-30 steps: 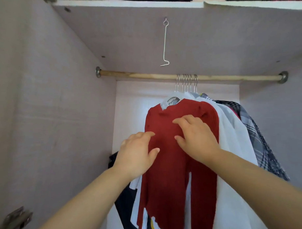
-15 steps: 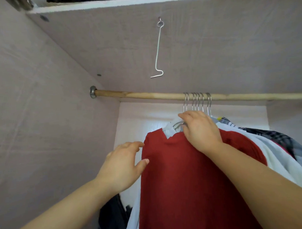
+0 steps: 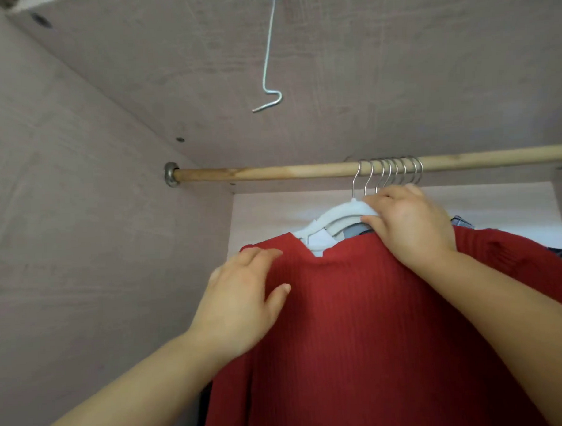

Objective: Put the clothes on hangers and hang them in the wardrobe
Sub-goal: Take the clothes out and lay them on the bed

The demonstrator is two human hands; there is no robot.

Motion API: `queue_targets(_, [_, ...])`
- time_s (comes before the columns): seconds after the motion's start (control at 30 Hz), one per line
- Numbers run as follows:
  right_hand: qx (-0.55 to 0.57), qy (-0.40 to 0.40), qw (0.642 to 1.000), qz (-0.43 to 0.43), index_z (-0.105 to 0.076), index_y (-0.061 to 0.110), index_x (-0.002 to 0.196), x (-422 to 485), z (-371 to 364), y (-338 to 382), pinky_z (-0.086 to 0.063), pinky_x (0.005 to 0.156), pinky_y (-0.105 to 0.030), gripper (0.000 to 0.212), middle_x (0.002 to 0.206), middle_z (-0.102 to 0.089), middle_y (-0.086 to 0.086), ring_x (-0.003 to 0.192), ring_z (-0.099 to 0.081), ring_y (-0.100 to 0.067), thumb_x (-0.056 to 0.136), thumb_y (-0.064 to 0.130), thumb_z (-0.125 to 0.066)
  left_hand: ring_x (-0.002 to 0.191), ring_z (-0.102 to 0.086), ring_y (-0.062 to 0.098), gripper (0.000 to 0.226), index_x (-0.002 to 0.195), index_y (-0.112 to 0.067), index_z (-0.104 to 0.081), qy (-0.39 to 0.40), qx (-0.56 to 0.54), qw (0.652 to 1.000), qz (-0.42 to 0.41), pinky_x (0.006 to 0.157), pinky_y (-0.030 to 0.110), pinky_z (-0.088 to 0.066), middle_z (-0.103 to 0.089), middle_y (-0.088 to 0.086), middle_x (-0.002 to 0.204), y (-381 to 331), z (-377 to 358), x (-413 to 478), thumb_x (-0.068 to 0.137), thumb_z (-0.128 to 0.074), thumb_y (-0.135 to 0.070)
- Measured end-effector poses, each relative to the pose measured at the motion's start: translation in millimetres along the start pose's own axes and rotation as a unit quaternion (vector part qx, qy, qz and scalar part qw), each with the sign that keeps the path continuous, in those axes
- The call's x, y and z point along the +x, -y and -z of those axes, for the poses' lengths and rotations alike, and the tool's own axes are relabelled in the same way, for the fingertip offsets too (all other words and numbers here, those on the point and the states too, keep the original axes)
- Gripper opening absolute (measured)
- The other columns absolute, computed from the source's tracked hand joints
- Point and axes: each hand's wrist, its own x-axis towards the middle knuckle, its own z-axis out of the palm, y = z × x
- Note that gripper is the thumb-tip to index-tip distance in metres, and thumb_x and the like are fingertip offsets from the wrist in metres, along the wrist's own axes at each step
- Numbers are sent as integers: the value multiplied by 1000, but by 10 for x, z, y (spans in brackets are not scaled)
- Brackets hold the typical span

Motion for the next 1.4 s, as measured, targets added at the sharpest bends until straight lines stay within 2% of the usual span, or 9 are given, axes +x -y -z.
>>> queue_targets(0.13, [57,-52,997,1,-64,20,113,210,107,140,-43,73,-36,29,110,-60,-5,106,-49,-28,88,33,-57,121,-44,23,48,130,-17,-47,-59,1,997,40,103,40,-35,-50,2,129,171,163,206,85,-59,-30])
queue_targets(0.3, [172,-103,979,34,-67,22,110,103,95,644,-48,72,-36,28,105,-63,-3,101,-56,-29,84,31,-64,127,-39,24,52,134,-13,-44,-124,40,988,87,106,35,-27,-48,8,134,369,439,-5,86,-58,-29])
queue_targets(0.47, [260,-126,954,77,-70,21,105,-308,-18,1243,-45,68,-32,27,92,-65,-3,89,-59,-27,79,27,-71,116,-51,25,45,130,-13,-49,-110,64,980,150,100,37,-35,-58,6,123,517,690,-662,87,-58,-26])
queue_targets(0.6, [358,-100,924,86,-71,23,104,-795,-59,1814,-41,68,-26,31,91,-66,1,89,-50,-13,76,33,-63,107,-57,28,44,124,-12,-55,-87,122,967,208,95,39,-40,-63,7,114,578,968,-1464,84,-53,-30])
queue_targets(0.83, [482,-64,872,55,-71,16,106,-1579,-124,2369,-45,72,-35,30,92,-67,-6,83,-63,-29,78,27,-67,103,-56,18,38,115,-13,-60,-42,221,948,225,90,27,-34,-65,2,110,381,1485,-2414,85,-46,-32])
queue_targets(1.03, [531,-50,845,43,-67,14,111,-1844,-77,2540,-31,87,-8,32,98,-65,-12,88,-61,-33,85,31,-62,105,-59,22,33,115,-10,-62,-23,245,935,253,95,35,-42,-65,3,112,207,1674,-2640,83,-55,-18])
queue_targets(1.2, [523,-49,849,64,-64,19,116,-1794,-204,2374,-44,88,-37,37,101,-64,-9,92,-60,-32,91,44,-52,111,-55,21,37,120,-9,-59,10,231,943,238,98,46,-41,-62,3,118,95,1669,-2572,84,-56,-17])
queue_targets(1.33, [561,-33,824,72,-60,30,116,-1626,-228,2037,-34,89,-11,36,94,-49,19,92,-52,-10,89,51,-49,111,-54,22,38,121,-8,-58,4,217,955,204,99,38,-40,-61,4,118,-38,1594,-2333,84,-55,-17])
queue_targets(1.4, [559,-42,825,63,-61,29,117,-1572,-149,1885,-31,88,-7,37,94,-49,18,92,-51,-7,89,51,-49,109,-53,18,38,121,-10,-57,-8,219,959,179,98,31,-37,-61,3,118,-118,1585,-2249,84,-56,-18])
